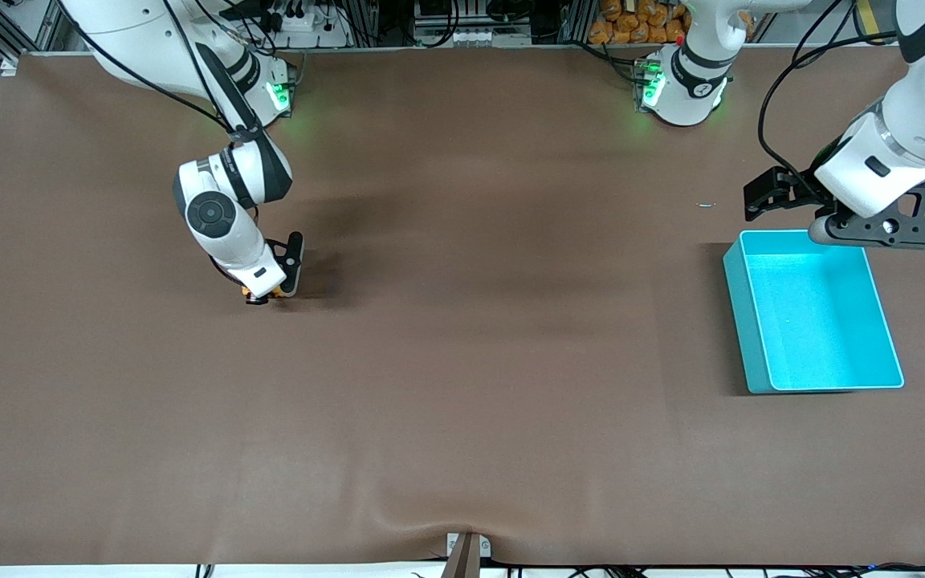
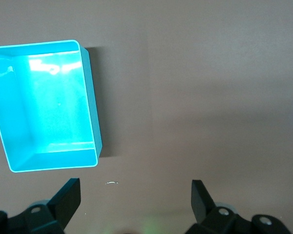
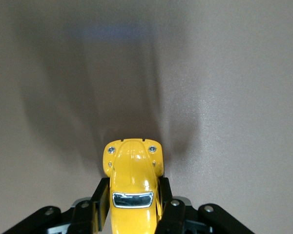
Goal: Wind and store yellow beetle car
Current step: 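Close the right gripper on the yellow car's body, then lift the car with the right gripper while the left gripper lowers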
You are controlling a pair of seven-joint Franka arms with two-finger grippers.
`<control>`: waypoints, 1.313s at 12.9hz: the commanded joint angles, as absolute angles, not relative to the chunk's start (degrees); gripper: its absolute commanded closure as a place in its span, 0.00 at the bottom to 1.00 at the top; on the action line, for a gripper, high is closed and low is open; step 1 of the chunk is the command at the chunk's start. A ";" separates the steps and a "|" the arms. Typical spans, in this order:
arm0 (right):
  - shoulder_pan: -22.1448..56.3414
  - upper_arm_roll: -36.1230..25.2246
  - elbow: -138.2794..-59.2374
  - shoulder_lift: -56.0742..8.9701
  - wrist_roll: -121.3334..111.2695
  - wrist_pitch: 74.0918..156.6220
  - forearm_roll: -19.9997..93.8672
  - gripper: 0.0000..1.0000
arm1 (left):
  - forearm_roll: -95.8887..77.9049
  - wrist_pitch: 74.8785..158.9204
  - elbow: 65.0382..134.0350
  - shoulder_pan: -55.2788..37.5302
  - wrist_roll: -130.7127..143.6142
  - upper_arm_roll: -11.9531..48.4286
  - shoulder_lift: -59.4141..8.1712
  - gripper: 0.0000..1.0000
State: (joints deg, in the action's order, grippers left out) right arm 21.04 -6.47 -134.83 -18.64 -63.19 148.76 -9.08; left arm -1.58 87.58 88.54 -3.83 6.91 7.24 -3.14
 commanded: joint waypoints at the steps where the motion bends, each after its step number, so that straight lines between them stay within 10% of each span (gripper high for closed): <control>1: 18.90 -6.59 -134.91 -21.27 -63.54 150.99 -10.90 0.65 | -3.08 87.36 88.24 -3.69 7.73 7.29 -3.08 0.00; 17: 10.38 -6.59 -134.74 -22.85 -72.86 152.40 -11.07 0.65 | -3.08 87.36 88.42 -3.69 7.74 7.29 -3.16 0.00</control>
